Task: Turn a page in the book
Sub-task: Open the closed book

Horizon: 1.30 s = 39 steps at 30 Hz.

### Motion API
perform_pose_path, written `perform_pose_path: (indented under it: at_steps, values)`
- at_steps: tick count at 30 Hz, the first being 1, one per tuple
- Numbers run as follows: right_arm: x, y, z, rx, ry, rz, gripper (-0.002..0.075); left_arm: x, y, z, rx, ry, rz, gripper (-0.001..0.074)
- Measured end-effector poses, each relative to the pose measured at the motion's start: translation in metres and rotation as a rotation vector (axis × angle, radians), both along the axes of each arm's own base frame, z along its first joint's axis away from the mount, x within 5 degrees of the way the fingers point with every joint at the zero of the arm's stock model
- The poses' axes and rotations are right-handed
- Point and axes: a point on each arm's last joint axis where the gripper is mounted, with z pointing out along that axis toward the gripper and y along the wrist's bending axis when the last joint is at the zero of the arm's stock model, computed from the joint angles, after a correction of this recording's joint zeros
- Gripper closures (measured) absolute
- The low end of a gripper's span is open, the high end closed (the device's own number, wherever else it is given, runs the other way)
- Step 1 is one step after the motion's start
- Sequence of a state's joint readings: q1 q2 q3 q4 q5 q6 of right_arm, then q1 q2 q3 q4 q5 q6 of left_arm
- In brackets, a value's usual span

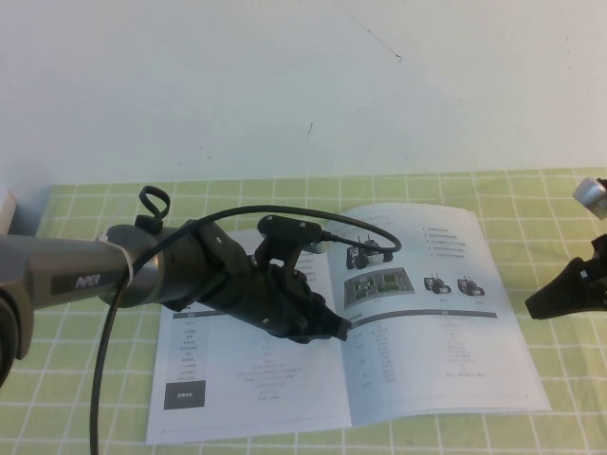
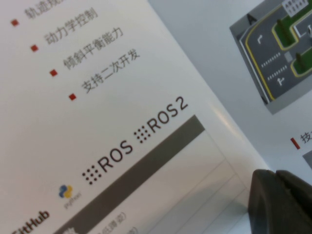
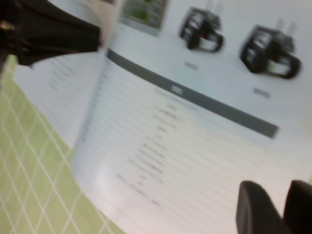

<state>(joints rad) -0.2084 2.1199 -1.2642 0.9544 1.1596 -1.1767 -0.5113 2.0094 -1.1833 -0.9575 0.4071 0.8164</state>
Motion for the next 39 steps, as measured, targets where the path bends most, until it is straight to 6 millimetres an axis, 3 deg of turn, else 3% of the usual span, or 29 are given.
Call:
perform_pose_path:
  at_steps: [11,17,22,25,29,32,37,39]
  values:
    - [-0.001,-0.001,-0.004,-0.079,0.022,0.015,0.059,0.0,0.0,0.0,0.003,-0.003,-0.002,0.0739]
    - [-0.005,0.031,-0.007,-0.126,0.036,0.155,0.0697,0.0,0.0,0.0,0.004,-0.005,-0.002,0.0739]
    - [-0.015,0.06,0.006,-0.399,0.008,0.246,0.0711,0.0,0.0,0.0,0.004,-0.007,-0.003,0.0739]
    - [-0.017,0.07,0.016,-0.498,-0.096,0.194,0.0713,0.001,0.0,0.0,0.005,-0.01,-0.001,0.0739]
    - [-0.009,0.071,0.009,-0.472,-0.123,0.059,0.0712,0.001,0.0,0.0,0.007,-0.011,-0.003,0.0739]
    - [-0.007,0.068,-0.002,-0.361,-0.03,-0.013,0.0654,0.001,0.0,0.0,0.007,-0.011,-0.003,0.0739]
    - [-0.004,0.052,-0.016,-0.161,0.074,-0.085,0.0406,0.001,0.001,0.0,0.009,-0.012,-0.005,0.0739]
    - [-0.004,0.048,-0.016,-0.131,0.086,-0.098,0.0366,0.001,0.001,0.0,0.009,-0.013,-0.004,0.0739]
